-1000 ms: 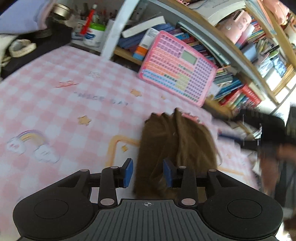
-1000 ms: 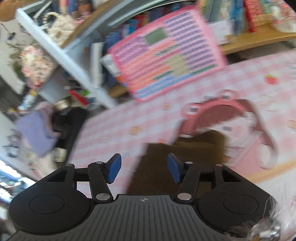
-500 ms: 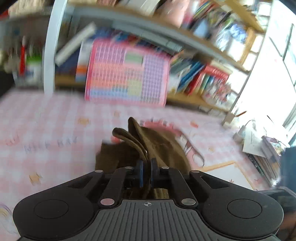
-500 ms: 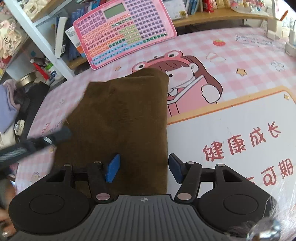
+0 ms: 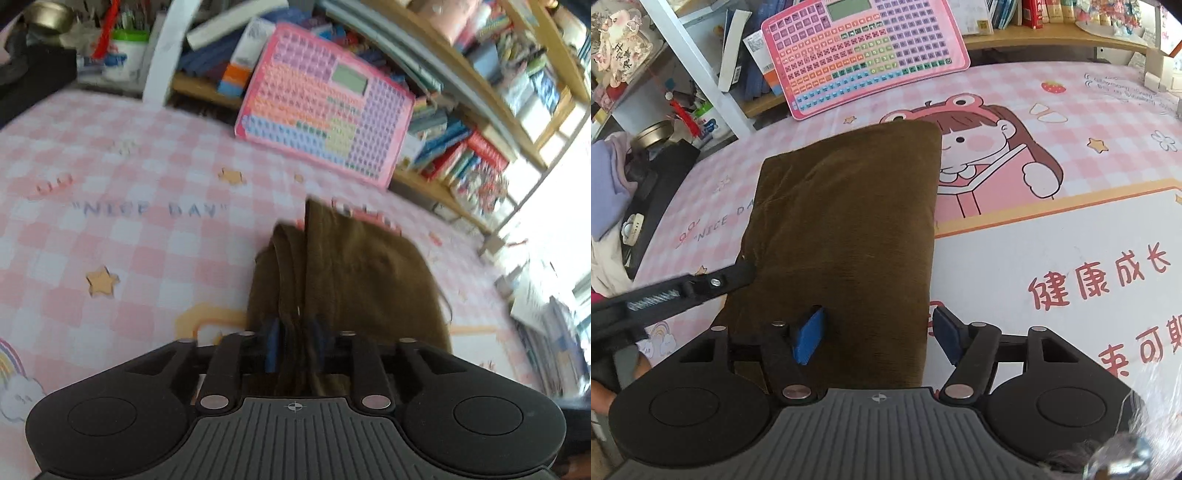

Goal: Fold clothes

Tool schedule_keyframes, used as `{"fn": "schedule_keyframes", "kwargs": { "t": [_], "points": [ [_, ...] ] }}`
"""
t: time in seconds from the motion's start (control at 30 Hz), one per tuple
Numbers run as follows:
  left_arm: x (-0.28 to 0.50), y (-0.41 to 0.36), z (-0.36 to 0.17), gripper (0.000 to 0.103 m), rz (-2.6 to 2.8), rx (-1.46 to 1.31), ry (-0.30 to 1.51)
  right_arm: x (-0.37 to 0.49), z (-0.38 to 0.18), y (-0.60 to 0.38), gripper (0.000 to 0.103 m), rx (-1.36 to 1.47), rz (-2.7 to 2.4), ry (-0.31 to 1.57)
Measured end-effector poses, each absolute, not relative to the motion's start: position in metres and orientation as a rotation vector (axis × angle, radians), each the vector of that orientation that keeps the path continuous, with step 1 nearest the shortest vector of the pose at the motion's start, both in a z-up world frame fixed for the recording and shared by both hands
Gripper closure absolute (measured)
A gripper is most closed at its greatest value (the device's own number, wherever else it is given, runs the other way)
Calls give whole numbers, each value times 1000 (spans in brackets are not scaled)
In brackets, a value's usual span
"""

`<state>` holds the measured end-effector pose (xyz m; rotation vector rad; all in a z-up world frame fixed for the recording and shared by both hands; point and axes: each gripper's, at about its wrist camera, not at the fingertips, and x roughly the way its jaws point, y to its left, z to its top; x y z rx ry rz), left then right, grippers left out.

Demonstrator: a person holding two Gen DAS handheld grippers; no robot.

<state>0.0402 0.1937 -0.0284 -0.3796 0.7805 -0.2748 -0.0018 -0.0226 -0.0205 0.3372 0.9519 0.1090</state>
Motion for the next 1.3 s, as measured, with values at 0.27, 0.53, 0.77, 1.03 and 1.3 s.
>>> {"fn": "schedule_keyframes", "kwargs": {
  "t": [0.27, 0.53, 0.77, 1.03, 1.3],
  "points": [
    [79, 181, -26, 59, -285, -336, 780, -4, -18, -24, 41, 348, 90, 948],
    [79, 153, -21, 103, -285, -110, 675, -6, -19, -31, 41, 366, 59, 949],
    [93, 173, -36, 92, -271, -220, 767, -6, -22, -30, 39, 366, 52, 962],
    [63, 208, -31, 33, -279, -396, 802, -10, -20, -43, 36, 451, 61, 934],
    [59, 201, -51, 37, -339, -441, 918, 7, -39, -52, 41, 672, 111, 987]
  ]
}}
